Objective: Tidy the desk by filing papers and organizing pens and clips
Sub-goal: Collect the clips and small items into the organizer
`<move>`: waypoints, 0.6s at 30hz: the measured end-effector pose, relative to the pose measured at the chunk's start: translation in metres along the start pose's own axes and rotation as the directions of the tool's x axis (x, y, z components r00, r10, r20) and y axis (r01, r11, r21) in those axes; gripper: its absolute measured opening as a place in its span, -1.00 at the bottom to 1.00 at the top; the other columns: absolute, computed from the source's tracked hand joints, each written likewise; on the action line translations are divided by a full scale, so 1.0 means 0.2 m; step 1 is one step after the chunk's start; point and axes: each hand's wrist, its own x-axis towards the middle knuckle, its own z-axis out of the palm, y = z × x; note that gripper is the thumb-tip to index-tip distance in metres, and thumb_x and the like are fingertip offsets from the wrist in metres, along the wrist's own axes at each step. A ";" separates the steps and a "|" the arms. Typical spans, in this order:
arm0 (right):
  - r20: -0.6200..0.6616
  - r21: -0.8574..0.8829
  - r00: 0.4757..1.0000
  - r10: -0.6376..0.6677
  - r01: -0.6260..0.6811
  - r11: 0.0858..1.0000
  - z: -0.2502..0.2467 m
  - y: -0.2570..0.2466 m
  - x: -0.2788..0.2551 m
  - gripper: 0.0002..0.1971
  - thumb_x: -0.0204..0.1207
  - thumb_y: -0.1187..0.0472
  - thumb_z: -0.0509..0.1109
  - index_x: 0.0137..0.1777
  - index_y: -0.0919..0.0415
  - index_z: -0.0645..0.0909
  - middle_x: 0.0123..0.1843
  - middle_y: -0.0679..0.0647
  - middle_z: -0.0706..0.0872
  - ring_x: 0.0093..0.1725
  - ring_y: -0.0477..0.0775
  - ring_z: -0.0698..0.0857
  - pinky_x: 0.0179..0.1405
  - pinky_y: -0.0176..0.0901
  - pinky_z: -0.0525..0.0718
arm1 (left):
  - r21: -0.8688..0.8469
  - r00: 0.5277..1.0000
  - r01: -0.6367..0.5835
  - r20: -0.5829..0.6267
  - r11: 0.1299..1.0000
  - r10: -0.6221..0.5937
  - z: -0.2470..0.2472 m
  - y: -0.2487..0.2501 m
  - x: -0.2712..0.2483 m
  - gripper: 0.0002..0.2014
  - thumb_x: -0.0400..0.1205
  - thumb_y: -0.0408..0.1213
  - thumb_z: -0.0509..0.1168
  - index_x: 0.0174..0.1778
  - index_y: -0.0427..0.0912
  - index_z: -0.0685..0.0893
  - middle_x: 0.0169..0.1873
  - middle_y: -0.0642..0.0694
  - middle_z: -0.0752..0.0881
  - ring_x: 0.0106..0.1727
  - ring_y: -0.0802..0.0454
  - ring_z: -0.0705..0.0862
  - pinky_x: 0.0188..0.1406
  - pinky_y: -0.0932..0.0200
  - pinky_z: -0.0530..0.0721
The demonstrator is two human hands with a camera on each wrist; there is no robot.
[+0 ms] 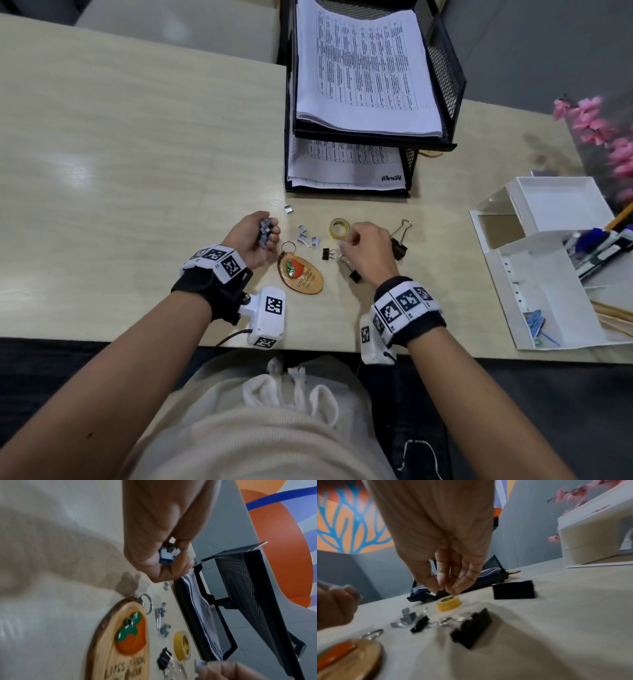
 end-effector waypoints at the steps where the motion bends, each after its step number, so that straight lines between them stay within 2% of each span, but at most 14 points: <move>1: 0.016 0.018 1.000 -0.023 0.023 1.000 0.00 -0.04 0.02 -0.90 0.48 0.37 0.38 -0.23 0.41 0.65 -0.17 0.14 0.66 -0.16 0.03 0.57 -0.16 -0.23 0.51 | -0.014 1.000 -0.010 -0.018 1.000 0.010 -0.01 0.01 0.00 -0.63 0.72 -0.22 -0.02 -0.40 -0.18 0.45 -0.79 0.00 0.54 -0.82 0.21 0.45 -0.86 0.49 0.37; 3: 0.098 -0.008 0.991 -0.090 0.091 0.996 0.04 -0.12 0.05 -0.91 0.48 0.39 0.37 -0.22 0.39 0.66 -0.18 0.13 0.66 -0.16 0.02 0.56 -0.13 -0.21 0.53 | -0.043 0.999 -0.024 -0.032 0.999 0.023 -0.03 0.03 0.00 -0.65 0.73 -0.24 -0.01 -0.35 -0.20 0.49 -0.78 -0.03 0.57 -0.80 0.21 0.49 -0.82 0.48 0.44; 5: 0.178 -0.055 0.975 -0.135 0.147 0.988 0.09 -0.16 0.07 -0.91 0.45 0.43 0.34 -0.25 0.37 0.65 -0.13 0.19 0.71 -0.12 0.09 0.62 -0.08 -0.13 0.61 | -0.073 0.999 -0.035 -0.026 0.997 0.033 -0.06 0.04 0.00 -0.66 0.73 -0.26 0.00 -0.33 -0.22 0.50 -0.76 -0.04 0.58 -0.78 0.20 0.51 -0.79 0.47 0.49; 7: 0.209 -0.099 0.967 -0.143 0.167 0.981 0.13 -0.18 0.07 -0.85 0.38 0.51 0.26 -0.35 0.34 0.58 -0.17 0.22 0.70 -0.09 0.20 0.64 -0.05 0.04 0.68 | -0.100 0.999 -0.043 -0.021 0.994 0.041 -0.08 0.04 0.00 -0.66 0.73 -0.27 -0.01 -0.34 -0.22 0.49 -0.76 -0.04 0.59 -0.78 0.19 0.52 -0.77 0.46 0.52; 11: 0.243 -0.099 0.960 -0.140 0.168 0.981 0.15 -0.14 0.08 -0.71 0.33 0.56 0.19 -0.44 0.17 0.42 -0.25 0.25 0.66 -0.06 0.28 0.62 -0.10 0.11 0.67 | -0.145 0.999 -0.043 -0.024 0.989 0.040 -0.12 0.04 -0.01 -0.67 0.72 -0.28 -0.01 -0.36 -0.21 0.46 -0.77 -0.05 0.57 -0.79 0.17 0.51 -0.77 0.46 0.51; 14: 0.190 -0.025 0.977 -0.101 0.108 0.994 0.12 -0.12 0.11 -0.77 0.35 0.56 0.23 -0.40 0.25 0.50 -0.25 0.28 0.70 -0.07 0.27 0.66 -0.12 0.10 0.71 | -0.172 1.000 -0.008 -0.009 0.985 0.007 -0.12 0.03 -0.02 -0.67 0.71 -0.27 0.01 -0.37 -0.20 0.46 -0.75 -0.05 0.57 -0.78 0.15 0.51 -0.73 0.47 0.52; 16: 0.115 0.082 0.989 -0.097 0.087 0.993 0.09 -0.14 0.11 -0.85 0.39 0.53 0.31 -0.32 0.31 0.57 -0.28 0.19 0.67 -0.19 0.13 0.65 -0.14 -0.01 0.68 | -0.178 1.000 -0.016 -0.005 0.984 0.015 -0.10 0.02 -0.01 -0.67 0.72 -0.28 0.01 -0.36 -0.23 0.47 -0.74 -0.07 0.59 -0.76 0.14 0.55 -0.71 0.44 0.56; 18: 0.070 0.207 0.988 -0.136 0.119 0.971 0.04 -0.20 0.10 -0.82 0.38 0.48 0.40 -0.32 0.19 0.60 -0.30 0.05 0.65 -0.22 0.04 0.64 -0.12 -0.08 0.69 | -0.162 1.000 -0.026 0.005 0.986 0.027 -0.05 0.01 0.00 -0.67 0.73 -0.29 0.00 -0.32 -0.28 0.50 -0.72 -0.11 0.63 -0.72 0.11 0.62 -0.66 0.40 0.62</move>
